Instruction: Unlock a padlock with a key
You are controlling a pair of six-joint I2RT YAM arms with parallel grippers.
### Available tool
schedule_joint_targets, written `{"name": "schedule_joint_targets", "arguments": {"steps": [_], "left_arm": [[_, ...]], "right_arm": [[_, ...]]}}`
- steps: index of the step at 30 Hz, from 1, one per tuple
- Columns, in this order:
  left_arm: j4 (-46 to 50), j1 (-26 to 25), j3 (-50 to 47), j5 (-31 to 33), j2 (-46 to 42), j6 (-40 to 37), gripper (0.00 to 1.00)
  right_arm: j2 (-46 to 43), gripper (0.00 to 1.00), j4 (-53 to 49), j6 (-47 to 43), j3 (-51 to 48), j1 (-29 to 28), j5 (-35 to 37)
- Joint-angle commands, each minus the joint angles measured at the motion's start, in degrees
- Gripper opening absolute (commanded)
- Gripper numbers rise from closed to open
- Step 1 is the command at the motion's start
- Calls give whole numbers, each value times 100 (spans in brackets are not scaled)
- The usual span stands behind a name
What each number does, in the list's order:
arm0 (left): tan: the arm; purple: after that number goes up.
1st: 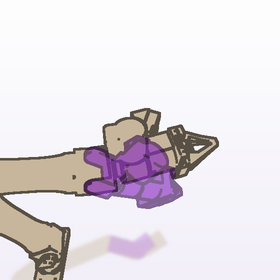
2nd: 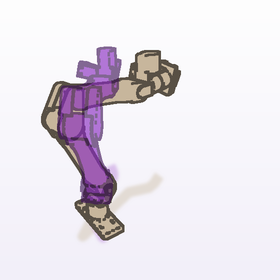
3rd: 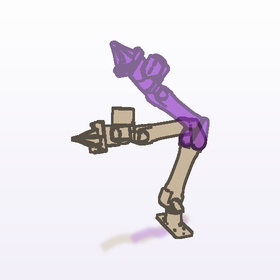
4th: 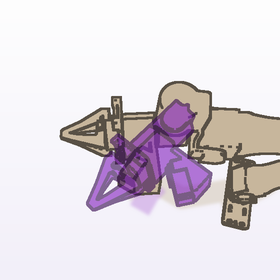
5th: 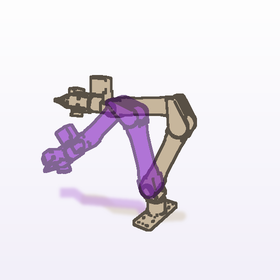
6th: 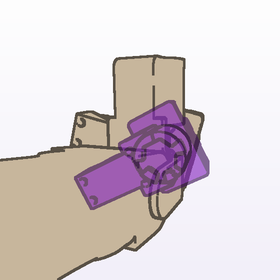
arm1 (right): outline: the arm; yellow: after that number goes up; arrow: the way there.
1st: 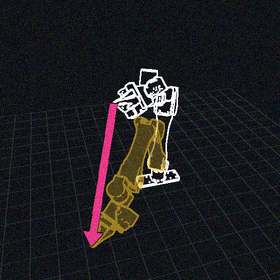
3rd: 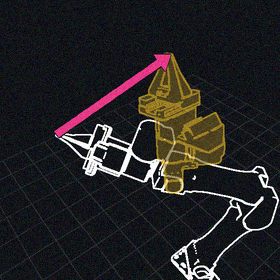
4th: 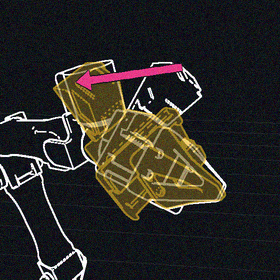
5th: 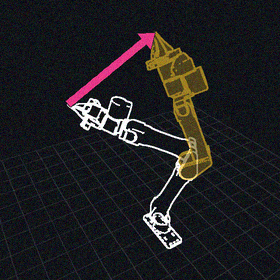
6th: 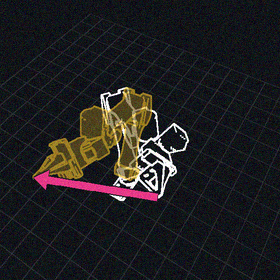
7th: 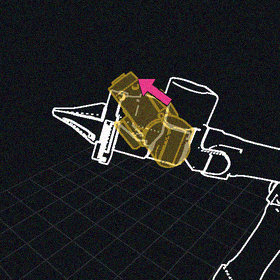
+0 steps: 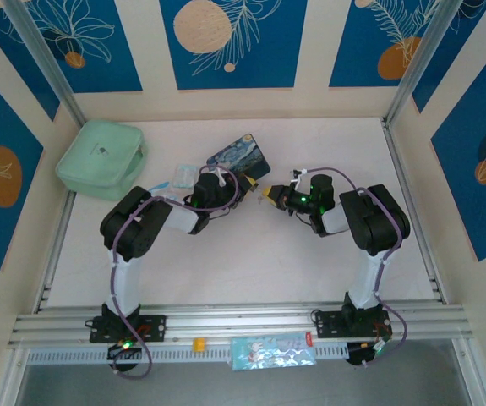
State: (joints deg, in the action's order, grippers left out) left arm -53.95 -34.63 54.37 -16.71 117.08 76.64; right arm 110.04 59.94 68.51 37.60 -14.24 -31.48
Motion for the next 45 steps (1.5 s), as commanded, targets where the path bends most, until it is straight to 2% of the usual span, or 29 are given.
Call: {"name": "schedule_joint_targets", "arguments": {"steps": [1, 15, 20, 30, 33, 38, 45], "left_arm": [[-202, -289, 117, -543, -105, 51, 0], [165, -333, 273, -562, -152, 149, 0], [433, -329, 312, -493, -243, 132, 0], [262, -329, 238, -490, -145, 303, 0], [310, -333, 245, -502, -142, 224, 0], [370, -329, 163, -349, -256, -148, 0], [504, -338, 140, -282, -247, -334, 0]], "right_arm": [[41, 0, 379, 66, 172, -91, 144], [-43, 0, 353, -382, 267, -332, 312], [-161, 0, 135, -921, 292, -437, 398], [-315, 0, 49, -1208, 232, -457, 570], [-375, 0, 51, -1035, 213, -457, 655], [-594, 0, -413, -178, 279, -448, 793], [-987, 0, -1075, -11, 387, -449, 908]]}}
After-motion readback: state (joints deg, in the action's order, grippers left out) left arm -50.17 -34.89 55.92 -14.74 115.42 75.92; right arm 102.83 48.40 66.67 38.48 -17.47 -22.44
